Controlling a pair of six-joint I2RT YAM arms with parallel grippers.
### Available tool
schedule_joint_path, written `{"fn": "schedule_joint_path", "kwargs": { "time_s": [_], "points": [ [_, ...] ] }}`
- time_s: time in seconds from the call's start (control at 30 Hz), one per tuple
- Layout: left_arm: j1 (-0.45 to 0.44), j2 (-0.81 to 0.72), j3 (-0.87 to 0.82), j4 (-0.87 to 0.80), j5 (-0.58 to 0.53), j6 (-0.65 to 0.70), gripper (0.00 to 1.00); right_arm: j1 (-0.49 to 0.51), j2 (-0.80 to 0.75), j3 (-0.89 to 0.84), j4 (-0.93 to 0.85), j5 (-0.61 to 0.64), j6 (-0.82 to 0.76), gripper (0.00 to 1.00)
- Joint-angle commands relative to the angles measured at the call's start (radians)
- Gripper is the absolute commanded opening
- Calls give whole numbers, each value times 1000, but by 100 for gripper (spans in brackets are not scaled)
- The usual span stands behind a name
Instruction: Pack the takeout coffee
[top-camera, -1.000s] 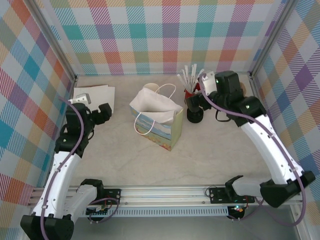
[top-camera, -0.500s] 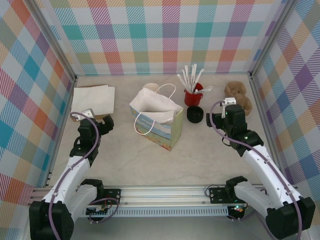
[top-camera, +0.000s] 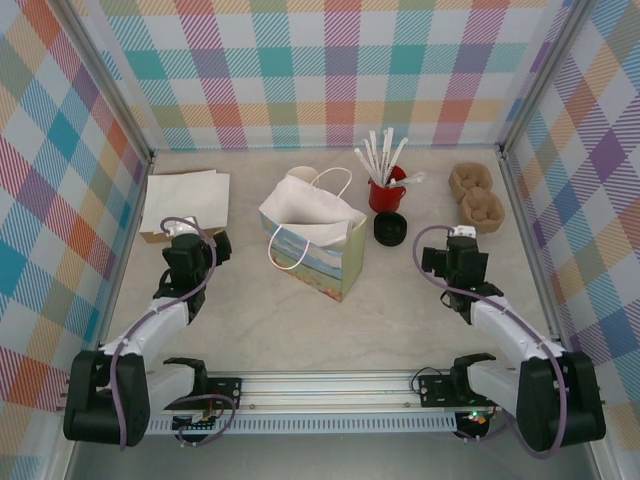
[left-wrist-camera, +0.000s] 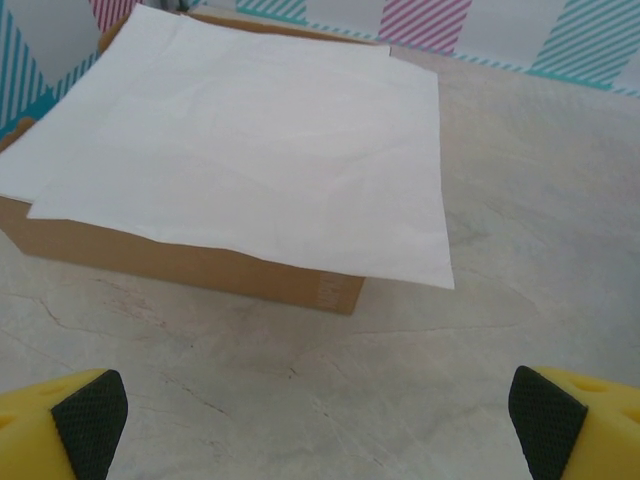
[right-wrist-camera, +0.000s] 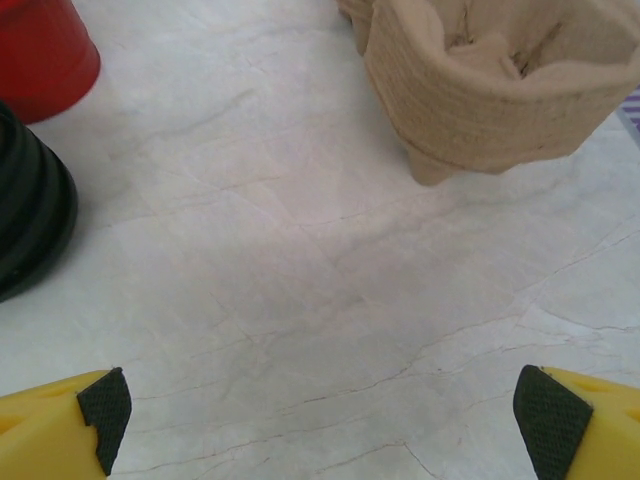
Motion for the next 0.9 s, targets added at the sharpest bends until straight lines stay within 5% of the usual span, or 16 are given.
{"fn": "schedule_joint_path", "kwargs": {
  "time_s": [0.0,0.5,0.87],
  "points": [
    [16,48,-22,139,30,51,100,-7,52,-41,247,9,-17,100],
    [83,199,-79,396,232,113,100,-18,392,-17,752,-108,-177,100],
    [85,202,-102,459,312,129,100,-111,454,-32,815,-294,-125,100]
  ]
}}
